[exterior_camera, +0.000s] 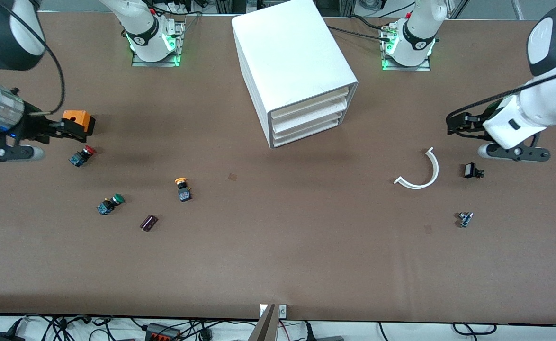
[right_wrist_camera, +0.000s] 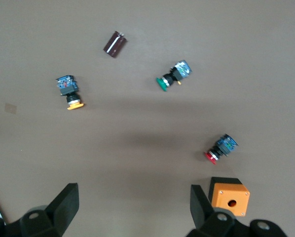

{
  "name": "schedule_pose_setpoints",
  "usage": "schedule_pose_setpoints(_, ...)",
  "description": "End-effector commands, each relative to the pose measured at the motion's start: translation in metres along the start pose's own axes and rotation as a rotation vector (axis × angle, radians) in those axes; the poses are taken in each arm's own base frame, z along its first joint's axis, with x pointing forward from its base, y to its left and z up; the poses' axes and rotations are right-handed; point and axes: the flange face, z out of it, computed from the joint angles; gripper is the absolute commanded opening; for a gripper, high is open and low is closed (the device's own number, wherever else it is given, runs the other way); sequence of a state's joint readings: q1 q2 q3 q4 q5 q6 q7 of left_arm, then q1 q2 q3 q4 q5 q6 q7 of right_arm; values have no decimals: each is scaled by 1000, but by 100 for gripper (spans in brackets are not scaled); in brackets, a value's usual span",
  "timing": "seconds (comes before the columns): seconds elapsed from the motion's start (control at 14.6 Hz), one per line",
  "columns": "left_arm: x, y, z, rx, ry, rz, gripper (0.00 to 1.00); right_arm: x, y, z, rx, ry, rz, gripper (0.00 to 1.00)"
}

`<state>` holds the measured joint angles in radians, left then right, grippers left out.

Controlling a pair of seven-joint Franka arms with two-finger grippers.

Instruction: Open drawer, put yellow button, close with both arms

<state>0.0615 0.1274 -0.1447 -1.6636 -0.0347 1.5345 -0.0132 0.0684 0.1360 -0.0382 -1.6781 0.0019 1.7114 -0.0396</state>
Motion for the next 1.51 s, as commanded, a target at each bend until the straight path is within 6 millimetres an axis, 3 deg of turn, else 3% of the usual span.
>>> schedule_pose_setpoints(0.0,9,11,29,-76,-147,32,100,31,-24,20,7,0,-35,100)
schedule_pose_setpoints(0.27,25,41,76,-313,-251,201,100,54,-99,63,-12,23,-148,100)
schedule_pose_setpoints(0.48,35,42,118,-677,-240,377,100,70,-132,109,-17,18,-193,100)
schedule_pose_setpoints(0.69,27,65,164,-989,-212,387,100,79,-149,151,-19,-3,-212,100)
schedule_pose_setpoints(0.96,22,95,216,-1240,-68,518,97,90,-165,201,34,-8,-204,100)
schedule_pose_setpoints(1.3,-3,143,273,-1320,-47,531,80,95,-181,252,20,-23,-231,100)
schedule_pose_setpoints(1.44,-13,156,284,-1337,-71,543,75,95,-181,273,17,-45,-227,100)
